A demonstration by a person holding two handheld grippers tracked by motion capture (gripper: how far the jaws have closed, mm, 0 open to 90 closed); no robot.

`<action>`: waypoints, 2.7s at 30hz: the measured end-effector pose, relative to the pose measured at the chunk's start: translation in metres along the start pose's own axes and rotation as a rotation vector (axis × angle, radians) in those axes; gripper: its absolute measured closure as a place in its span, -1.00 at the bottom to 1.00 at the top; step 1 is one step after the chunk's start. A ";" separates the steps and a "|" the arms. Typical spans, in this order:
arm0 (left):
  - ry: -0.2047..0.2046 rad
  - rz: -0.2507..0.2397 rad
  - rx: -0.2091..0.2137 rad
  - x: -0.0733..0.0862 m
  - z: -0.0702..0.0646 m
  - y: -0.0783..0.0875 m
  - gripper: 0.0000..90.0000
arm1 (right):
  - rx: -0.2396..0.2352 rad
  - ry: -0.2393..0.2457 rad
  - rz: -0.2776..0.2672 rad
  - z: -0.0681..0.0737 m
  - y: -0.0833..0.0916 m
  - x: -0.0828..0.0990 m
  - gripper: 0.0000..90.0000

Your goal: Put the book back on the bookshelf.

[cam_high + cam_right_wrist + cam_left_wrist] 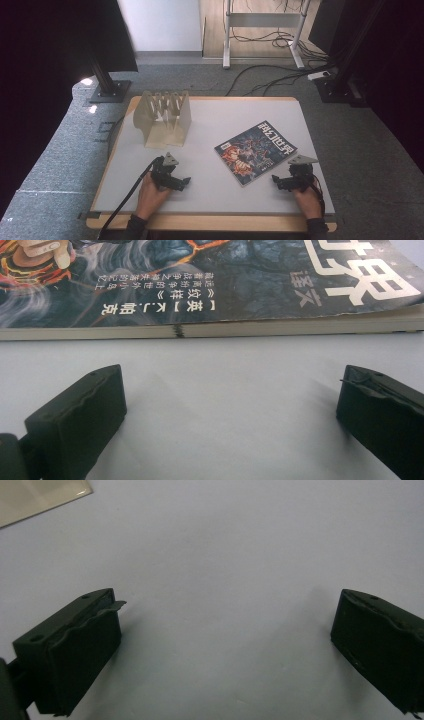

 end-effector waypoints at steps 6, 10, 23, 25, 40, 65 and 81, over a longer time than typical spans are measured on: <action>-0.001 0.002 0.000 0.000 0.000 0.000 -1.00 | 0.000 0.000 0.000 0.000 0.000 0.000 -1.00; -0.001 0.003 0.001 0.000 0.000 0.000 -1.00 | 0.000 0.000 0.000 0.000 0.000 0.000 -1.00; 0.000 0.003 0.004 -0.001 0.000 0.000 -1.00 | 0.003 -0.011 0.007 0.000 0.000 0.000 -1.00; -0.002 0.000 0.008 -0.002 -0.001 0.000 -1.00 | 0.004 -0.015 0.007 0.000 0.000 -0.001 -1.00; -0.039 -0.032 0.114 -0.039 -0.017 -0.008 -1.00 | -0.008 -0.014 0.003 -0.001 0.003 -0.007 -1.00; -0.177 -0.056 0.184 -0.136 -0.057 -0.044 -1.00 | 0.015 -0.001 -0.021 -0.032 0.003 -0.046 -1.00; -0.199 -0.003 0.205 -0.149 -0.072 -0.096 -1.00 | 0.007 -0.046 0.010 -0.069 -0.020 -0.056 -1.00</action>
Point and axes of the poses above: each handheld gripper's, and its own axes: y roughly backward along the jaws, x roughly out of its underside, z roughly to its left, the point moved 7 cm from there along -y, roughly forward along the jaws, and after that the axes turned 13 degrees about -x, right-handed, at the moved point
